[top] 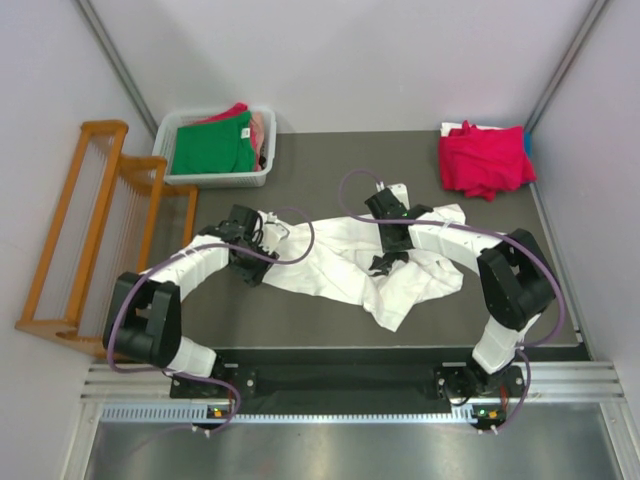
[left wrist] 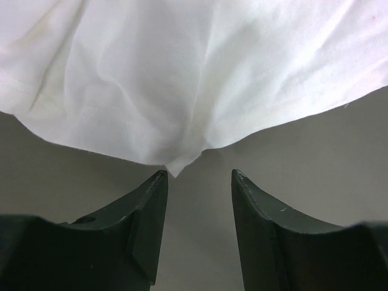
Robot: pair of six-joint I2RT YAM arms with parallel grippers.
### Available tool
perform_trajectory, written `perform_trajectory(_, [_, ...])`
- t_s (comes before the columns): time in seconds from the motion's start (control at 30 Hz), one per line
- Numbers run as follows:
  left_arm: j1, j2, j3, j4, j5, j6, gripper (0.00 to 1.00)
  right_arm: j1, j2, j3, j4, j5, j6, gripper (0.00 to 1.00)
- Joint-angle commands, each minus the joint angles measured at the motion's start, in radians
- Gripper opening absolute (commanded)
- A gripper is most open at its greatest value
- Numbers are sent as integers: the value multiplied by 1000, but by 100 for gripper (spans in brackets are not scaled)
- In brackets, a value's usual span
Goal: Fold and stack the t-shirts
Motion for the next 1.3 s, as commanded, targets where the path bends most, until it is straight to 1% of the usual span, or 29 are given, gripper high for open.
perform_trajectory(0.0, [-5, 14, 17, 55, -1, -20, 51, -5, -4, 19, 38, 10, 8, 43])
perform_trajectory(0.1, [-4, 29, 16, 69, -9, -19, 50, -5, -11, 8, 43, 13, 9, 43])
perform_trajectory(0.17, [-4, 45, 25, 75, -7, -20, 48, -5, -16, -1, 46, 12, 10, 42])
perform_trajectory(0.2, [-4, 55, 31, 76, -6, -25, 44, -5, -14, -3, 46, 12, 11, 42])
perform_trajectory(0.27, [-4, 63, 46, 75, -1, -28, 33, -5, -16, -7, 48, 10, 13, 42])
perform_trajectory(0.3, [-4, 68, 51, 72, 2, -29, 22, -5, -17, -7, 45, 12, 13, 41])
perform_trajectory(0.37, [-4, 71, 59, 63, 3, -29, 13, -5, -21, -10, 45, 18, 11, 41])
perform_trajectory(0.4, [-4, 69, 62, 56, 0, -28, 3, -5, -25, -12, 45, 23, 11, 41])
perform_trajectory(0.47, [-2, 65, 65, 41, 3, -25, 0, -5, -22, -12, 45, 23, 11, 41])
perform_trajectory(0.57, [-4, 58, 105, -26, 6, -8, 0, -7, -16, -10, 46, 18, 11, 41])
perform_trajectory(0.6, [-4, 59, 129, -66, 35, 12, 0, -5, -14, -10, 48, 18, 13, 41])
perform_trajectory(0.63, [-4, 77, 196, -195, 49, 65, 0, -5, -14, -7, 45, 17, 11, 40])
perform_trajectory(0.7, [-4, 107, 276, -372, 86, 131, 0, -5, -16, 0, 45, 17, 8, 40])
perform_trajectory(0.73, [-4, 146, 346, -460, 114, 208, 2, -7, -17, 2, 41, 21, 3, 40])
perform_trajectory(0.77, [-4, 157, 373, -605, 118, 234, 4, -5, -21, 10, 40, 21, 2, 40])
perform_trajectory(0.8, [-2, 158, 388, -659, 118, 286, 7, -5, -22, 13, 40, 23, 0, 40])
perform_trajectory(0.87, [-4, 123, 404, -744, 108, 314, 8, -5, -27, 19, 35, 24, -3, 40])
perform_trajectory(0.97, [-5, 40, 393, -825, 106, 379, 12, -5, -36, 19, 34, 29, -4, 40])
perform_trajectory(1.0, [-7, 28, 389, -892, 97, 394, 13, -5, -39, 17, 34, 29, -7, 41])
perform_trajectory(1.03, [-7, -1, 370, -893, 85, 383, 15, -3, -42, 17, 32, 32, -9, 40])
perform_trajectory(1.07, [-7, -27, 352, -893, 33, 382, 16, -5, -45, 17, 31, 32, -9, 40])
perform_trajectory(1.17, [-10, -139, 275, -893, -38, 409, 17, -5, -50, 20, 29, 35, -15, 40])
perform_trajectory(1.27, [-10, -214, 251, -892, -55, 429, 15, -5, -53, 27, 26, 33, -15, 40])
